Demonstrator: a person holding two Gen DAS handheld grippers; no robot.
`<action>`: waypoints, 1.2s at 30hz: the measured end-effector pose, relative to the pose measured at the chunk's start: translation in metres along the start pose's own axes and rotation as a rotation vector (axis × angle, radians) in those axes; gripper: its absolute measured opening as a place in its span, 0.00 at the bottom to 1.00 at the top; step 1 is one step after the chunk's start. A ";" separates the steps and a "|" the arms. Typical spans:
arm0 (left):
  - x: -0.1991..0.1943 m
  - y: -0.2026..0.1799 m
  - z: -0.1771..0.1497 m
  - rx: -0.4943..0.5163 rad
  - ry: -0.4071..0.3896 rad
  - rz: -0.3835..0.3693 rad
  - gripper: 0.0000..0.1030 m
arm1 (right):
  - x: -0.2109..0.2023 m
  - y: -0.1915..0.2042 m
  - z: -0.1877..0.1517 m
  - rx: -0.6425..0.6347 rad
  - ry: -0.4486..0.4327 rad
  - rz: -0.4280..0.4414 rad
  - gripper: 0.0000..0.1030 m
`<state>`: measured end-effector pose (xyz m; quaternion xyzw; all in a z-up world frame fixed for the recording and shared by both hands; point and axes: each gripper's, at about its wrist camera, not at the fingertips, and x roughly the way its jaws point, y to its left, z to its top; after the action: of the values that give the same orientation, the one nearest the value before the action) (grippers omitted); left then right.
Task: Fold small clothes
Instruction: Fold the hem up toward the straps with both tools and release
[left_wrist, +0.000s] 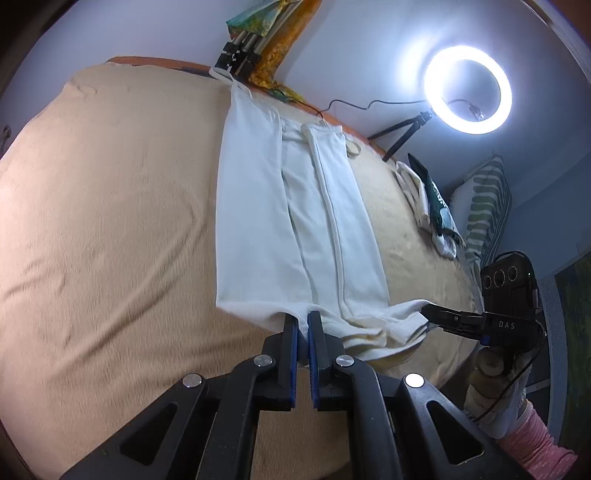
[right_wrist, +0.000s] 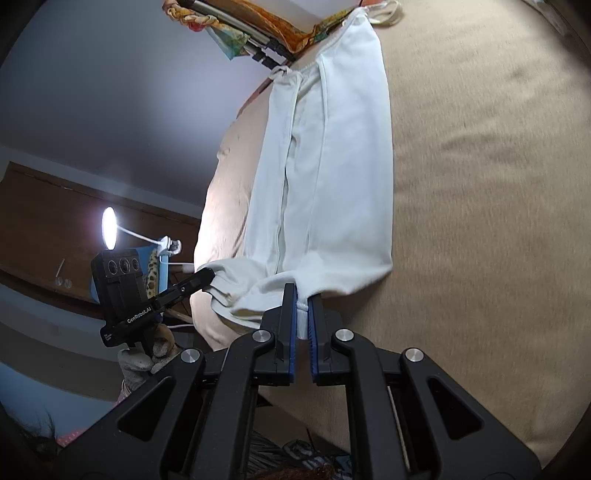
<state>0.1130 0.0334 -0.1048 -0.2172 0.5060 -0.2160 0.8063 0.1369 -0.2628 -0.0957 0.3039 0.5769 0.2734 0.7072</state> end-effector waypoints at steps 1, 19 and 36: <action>0.002 0.000 0.006 -0.001 0.000 -0.001 0.02 | 0.001 0.001 0.006 -0.002 -0.007 -0.004 0.06; 0.059 0.030 0.062 -0.059 0.022 0.078 0.02 | 0.038 -0.022 0.078 0.028 -0.028 -0.090 0.06; 0.032 0.007 0.042 0.118 -0.003 0.102 0.19 | 0.027 0.029 0.057 -0.278 -0.015 -0.181 0.34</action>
<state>0.1654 0.0267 -0.1156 -0.1434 0.5017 -0.2040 0.8283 0.1969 -0.2299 -0.0833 0.1521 0.5531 0.2836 0.7685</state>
